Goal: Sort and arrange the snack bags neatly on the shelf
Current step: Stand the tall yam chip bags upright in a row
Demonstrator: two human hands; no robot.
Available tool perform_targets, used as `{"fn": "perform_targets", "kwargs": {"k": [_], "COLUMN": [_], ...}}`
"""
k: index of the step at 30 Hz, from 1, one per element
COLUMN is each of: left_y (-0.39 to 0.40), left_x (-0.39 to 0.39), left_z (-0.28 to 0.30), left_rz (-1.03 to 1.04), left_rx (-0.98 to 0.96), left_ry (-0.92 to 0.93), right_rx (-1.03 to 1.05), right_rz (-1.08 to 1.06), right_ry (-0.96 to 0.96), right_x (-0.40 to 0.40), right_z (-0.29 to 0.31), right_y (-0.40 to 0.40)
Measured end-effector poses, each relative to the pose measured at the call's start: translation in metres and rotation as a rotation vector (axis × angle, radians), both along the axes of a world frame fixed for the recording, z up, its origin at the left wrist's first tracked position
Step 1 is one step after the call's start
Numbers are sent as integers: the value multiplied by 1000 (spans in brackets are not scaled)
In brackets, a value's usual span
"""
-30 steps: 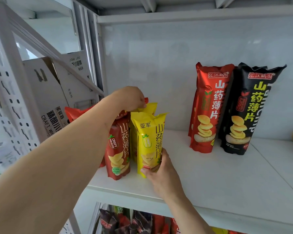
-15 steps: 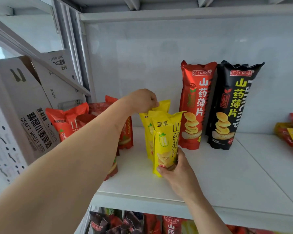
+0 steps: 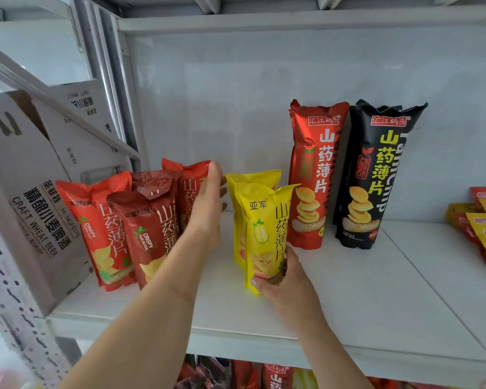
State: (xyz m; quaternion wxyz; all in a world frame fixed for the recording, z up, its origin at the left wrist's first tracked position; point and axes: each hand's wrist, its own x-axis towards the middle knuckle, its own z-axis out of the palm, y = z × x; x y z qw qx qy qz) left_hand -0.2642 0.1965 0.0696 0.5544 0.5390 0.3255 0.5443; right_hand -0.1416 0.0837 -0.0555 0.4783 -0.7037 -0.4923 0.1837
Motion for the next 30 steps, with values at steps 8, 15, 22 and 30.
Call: {"fn": "perform_targets", "kwargs": {"k": [8,15,22,30], "left_y": [-31,-19,9,53], "left_x": [-2,11,20,38], "left_z": [-74,-85,-90,-94], "left_rz": [-217,-265,-261,-276], "left_rx": [183,157,113,64], "left_ry": [316,252,324,324], "right_rx": [2,-20,-7,38], "right_rz": [-56,-117,-152,-136], "right_ry": [-76,-142,-136,-79], "right_x": [-6,-7,-1,8], "right_z": [3,5,5,1], "right_y": [3,15,39,73]}}
